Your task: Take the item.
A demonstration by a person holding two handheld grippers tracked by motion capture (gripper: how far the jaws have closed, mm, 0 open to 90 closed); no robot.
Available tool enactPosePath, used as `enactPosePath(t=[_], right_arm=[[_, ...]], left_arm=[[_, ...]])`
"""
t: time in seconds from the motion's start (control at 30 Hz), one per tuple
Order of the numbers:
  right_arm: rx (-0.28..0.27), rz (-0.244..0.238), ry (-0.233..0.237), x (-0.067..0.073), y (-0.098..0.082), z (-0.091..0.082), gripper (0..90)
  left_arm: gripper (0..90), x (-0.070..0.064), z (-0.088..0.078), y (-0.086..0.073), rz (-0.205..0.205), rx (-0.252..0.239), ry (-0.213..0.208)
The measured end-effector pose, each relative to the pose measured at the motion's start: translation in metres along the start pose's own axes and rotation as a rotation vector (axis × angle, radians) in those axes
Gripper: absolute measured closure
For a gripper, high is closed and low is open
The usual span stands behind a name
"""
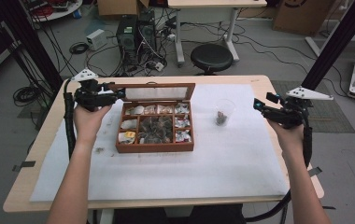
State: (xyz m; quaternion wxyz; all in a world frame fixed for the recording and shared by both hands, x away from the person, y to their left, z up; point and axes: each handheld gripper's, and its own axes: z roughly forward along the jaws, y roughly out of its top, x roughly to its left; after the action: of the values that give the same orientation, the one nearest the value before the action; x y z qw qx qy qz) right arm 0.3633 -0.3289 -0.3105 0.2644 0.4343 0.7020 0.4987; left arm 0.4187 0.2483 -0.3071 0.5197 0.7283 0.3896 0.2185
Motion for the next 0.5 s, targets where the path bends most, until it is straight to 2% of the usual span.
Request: enactPosePath(t=[0.3,0.5], right_arm=[[-0.075,0.07,0.026,-0.001,-0.012,-0.001,33.2],[-0.08,0.072,0.023,-0.001,-0.014,-0.001,32.6]], left_arm=[[39.8,-0.005,-0.003,-0.005,0.018,0.007,0.007],[39.2,-0.007,-0.005,-0.009,0.022,0.008,0.009]])
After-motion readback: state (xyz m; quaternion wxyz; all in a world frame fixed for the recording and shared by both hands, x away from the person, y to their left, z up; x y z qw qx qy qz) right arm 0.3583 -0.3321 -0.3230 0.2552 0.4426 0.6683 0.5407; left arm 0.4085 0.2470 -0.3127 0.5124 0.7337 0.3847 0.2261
